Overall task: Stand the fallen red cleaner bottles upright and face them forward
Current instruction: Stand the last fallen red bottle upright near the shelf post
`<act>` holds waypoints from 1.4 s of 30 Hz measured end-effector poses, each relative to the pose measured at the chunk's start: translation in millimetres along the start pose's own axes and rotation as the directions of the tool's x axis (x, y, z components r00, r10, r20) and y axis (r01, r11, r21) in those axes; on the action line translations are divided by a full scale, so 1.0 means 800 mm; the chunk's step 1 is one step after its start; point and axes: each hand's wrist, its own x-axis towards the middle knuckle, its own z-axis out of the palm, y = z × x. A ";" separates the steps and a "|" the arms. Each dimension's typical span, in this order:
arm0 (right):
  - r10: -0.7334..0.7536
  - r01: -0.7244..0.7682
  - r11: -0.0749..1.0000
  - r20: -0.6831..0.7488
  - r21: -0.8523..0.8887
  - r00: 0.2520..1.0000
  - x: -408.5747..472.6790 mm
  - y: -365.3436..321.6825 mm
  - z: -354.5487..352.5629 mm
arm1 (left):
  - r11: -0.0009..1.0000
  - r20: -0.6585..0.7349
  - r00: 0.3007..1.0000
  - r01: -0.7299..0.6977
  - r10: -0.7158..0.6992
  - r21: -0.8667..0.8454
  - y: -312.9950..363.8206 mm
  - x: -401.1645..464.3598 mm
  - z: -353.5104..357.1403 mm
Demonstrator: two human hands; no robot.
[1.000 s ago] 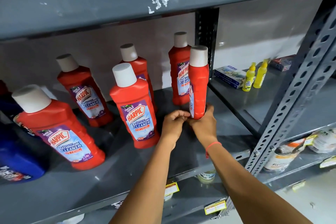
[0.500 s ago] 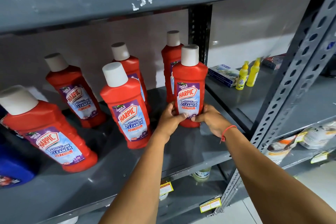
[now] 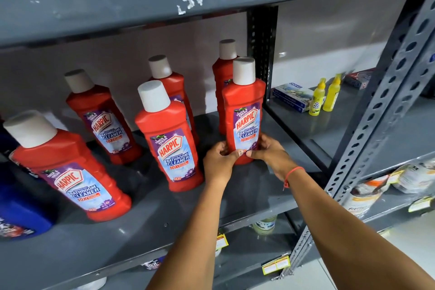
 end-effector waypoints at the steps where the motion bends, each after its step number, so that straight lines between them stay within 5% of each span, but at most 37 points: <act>1: 0.003 -0.003 1.000 0.004 -0.014 1.000 0.000 -0.001 0.000 | 1.000 -0.011 1.000 0.000 0.000 0.006 0.000 -0.001 0.001; 16: 0.061 -0.068 0.983 -0.049 -0.173 0.997 -0.039 -0.003 -0.013 | 1.000 -0.011 1.000 0.003 -0.003 -0.001 0.004 -0.042 0.010; 28: 0.037 -0.043 0.993 -0.055 -0.113 0.998 -0.061 0.008 -0.018 | 0.996 -0.059 0.998 -0.031 0.036 0.079 0.009 -0.071 0.015; 35: -0.035 0.031 0.999 -0.192 -0.023 0.981 -0.069 0.022 0.003 | 0.992 -0.057 0.998 -0.035 0.042 0.124 0.008 -0.078 0.010; 37: -0.064 0.052 0.998 -0.350 -0.043 0.935 -0.079 0.026 0.015 | 0.989 -0.070 0.997 -0.015 0.026 0.149 0.003 -0.082 0.006; 39: -0.108 0.037 0.991 -0.590 -0.132 0.800 -0.096 0.033 0.036 | 0.983 -0.116 0.993 0.011 0.011 0.181 -0.006 -0.086 -0.002; 42: -0.278 0.113 0.950 -0.623 -0.291 0.731 -0.124 0.046 0.082 | 0.982 -0.284 0.958 0.005 0.050 0.189 -0.017 -0.097 -0.025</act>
